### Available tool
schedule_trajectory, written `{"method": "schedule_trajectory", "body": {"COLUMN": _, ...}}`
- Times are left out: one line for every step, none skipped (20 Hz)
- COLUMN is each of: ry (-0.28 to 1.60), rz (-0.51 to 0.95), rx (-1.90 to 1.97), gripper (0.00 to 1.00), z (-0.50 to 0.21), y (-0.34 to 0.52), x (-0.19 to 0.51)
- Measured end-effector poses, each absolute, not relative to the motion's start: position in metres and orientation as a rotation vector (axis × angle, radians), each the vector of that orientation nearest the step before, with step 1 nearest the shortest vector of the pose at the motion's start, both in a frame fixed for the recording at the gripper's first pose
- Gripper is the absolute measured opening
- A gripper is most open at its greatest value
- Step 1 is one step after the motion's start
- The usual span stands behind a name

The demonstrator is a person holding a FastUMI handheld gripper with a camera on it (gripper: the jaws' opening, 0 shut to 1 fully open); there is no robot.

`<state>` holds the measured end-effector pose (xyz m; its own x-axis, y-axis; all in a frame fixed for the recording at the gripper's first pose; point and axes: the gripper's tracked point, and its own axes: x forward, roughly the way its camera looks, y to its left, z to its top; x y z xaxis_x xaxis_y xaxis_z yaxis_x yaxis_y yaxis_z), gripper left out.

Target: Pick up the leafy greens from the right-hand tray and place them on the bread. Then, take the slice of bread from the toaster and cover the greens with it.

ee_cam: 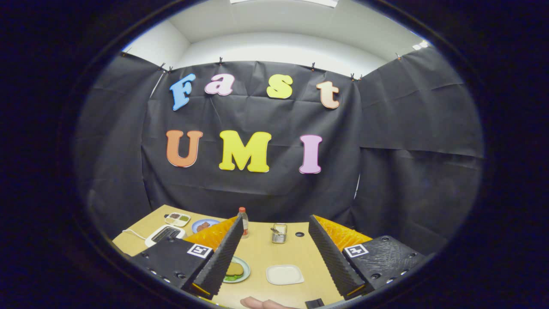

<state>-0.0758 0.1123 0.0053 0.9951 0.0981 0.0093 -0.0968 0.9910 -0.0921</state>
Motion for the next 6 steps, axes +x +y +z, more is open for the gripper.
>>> {"method": "schedule_trajectory", "body": {"ry": -0.003, "rz": 0.106, "rx": -0.085, "gripper": 0.96, "z": 0.003, "y": 0.111, "x": -0.077}}
{"method": "schedule_trajectory", "body": {"ry": 0.003, "rz": 0.104, "rx": -0.086, "gripper": 0.96, "z": 0.001, "y": 0.108, "x": -0.076}}
{"method": "schedule_trajectory", "body": {"ry": 0.009, "rz": 0.101, "rx": -0.093, "gripper": 0.96, "z": -0.001, "y": 0.105, "x": -0.074}}
{"method": "schedule_trajectory", "body": {"ry": 0.014, "rz": 0.099, "rx": -0.095, "gripper": 0.96, "z": -0.004, "y": 0.104, "x": -0.072}}
{"method": "schedule_trajectory", "body": {"ry": 0.020, "rz": 0.100, "rx": -0.091, "gripper": 0.96, "z": -0.005, "y": 0.105, "x": -0.070}}
{"method": "schedule_trajectory", "body": {"ry": 0.024, "rz": 0.102, "rx": -0.084, "gripper": 0.96, "z": -0.007, "y": 0.107, "x": -0.067}}
